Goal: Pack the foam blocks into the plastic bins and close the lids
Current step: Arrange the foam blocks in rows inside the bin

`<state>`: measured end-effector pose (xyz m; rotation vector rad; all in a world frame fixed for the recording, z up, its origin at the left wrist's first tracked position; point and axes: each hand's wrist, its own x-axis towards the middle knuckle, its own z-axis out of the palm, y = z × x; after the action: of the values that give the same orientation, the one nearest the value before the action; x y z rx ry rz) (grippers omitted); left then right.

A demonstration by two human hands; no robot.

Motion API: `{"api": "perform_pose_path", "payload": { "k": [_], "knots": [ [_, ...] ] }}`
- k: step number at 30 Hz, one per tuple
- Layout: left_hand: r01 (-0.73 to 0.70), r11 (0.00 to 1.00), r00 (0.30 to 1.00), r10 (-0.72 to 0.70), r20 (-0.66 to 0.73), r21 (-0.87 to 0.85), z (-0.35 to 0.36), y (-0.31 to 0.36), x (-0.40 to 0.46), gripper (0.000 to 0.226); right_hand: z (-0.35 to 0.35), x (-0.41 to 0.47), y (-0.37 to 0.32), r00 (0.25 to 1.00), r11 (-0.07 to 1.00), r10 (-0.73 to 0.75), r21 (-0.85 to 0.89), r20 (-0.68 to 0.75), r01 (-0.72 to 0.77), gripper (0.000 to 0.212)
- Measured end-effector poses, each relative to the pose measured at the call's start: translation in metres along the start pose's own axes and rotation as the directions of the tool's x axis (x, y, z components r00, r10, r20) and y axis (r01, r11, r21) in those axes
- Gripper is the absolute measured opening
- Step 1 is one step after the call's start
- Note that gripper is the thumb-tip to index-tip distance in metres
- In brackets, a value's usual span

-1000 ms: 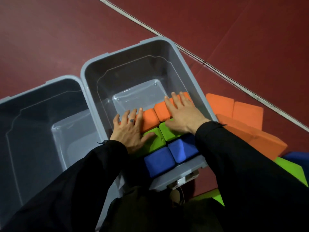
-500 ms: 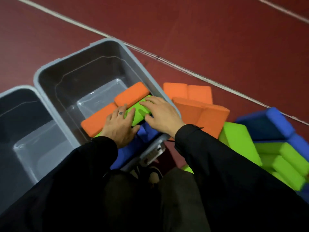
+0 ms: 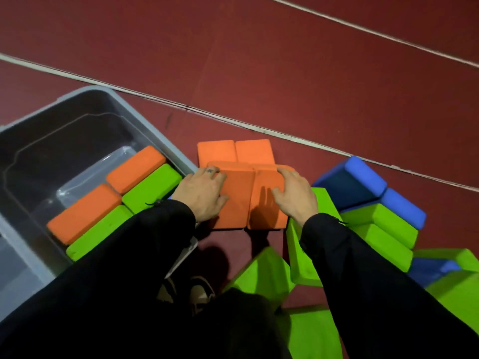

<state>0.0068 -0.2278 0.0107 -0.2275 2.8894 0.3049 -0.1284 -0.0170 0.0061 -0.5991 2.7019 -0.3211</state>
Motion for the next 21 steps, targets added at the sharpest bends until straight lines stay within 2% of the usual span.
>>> {"api": "perform_pose_path", "payload": {
  "k": [3,6,9,11,15,18,19,21],
  "knots": [
    [0.014,0.999,0.999,-0.015,0.033,0.036,0.012,0.004,0.033,0.063,0.013,0.029,0.012,0.998,0.998,-0.007,-0.067,0.057,0.010,0.063],
    [-0.016,0.997,0.995,0.008,0.098,0.075,0.030,0.008,0.065,0.081,0.029,0.056,0.018,0.993,0.993,-0.026,-0.109,0.113,0.039,0.072],
    [0.079,0.987,0.972,-0.108,0.208,0.142,0.054,0.004,0.092,0.084,0.050,0.072,0.021,0.971,0.979,-0.063,-0.177,0.232,0.105,0.082],
    [0.084,0.969,0.975,-0.128,0.180,0.233,0.070,0.001,0.097,0.078,0.063,0.070,0.024,0.964,0.964,-0.076,-0.229,0.256,0.137,0.088],
    [-0.007,0.936,1.000,0.005,0.004,0.353,0.090,-0.001,0.090,0.051,0.078,0.064,0.039,0.982,0.892,-0.123,-0.418,0.141,0.172,0.090],
    [-0.035,0.950,0.998,0.051,-0.042,0.309,0.088,0.000,0.086,0.025,0.081,0.071,0.039,0.984,0.857,-0.174,-0.485,0.050,0.176,0.074],
    [-0.035,0.958,0.998,0.050,-0.044,0.284,0.087,0.000,0.086,0.023,0.081,0.076,0.037,0.980,0.863,-0.198,-0.470,0.026,0.187,0.068],
    [-0.037,0.962,0.999,0.044,-0.021,0.271,0.089,0.001,0.086,0.026,0.079,0.086,0.031,0.978,0.881,-0.195,-0.424,0.074,0.208,0.067]
  ]
}}
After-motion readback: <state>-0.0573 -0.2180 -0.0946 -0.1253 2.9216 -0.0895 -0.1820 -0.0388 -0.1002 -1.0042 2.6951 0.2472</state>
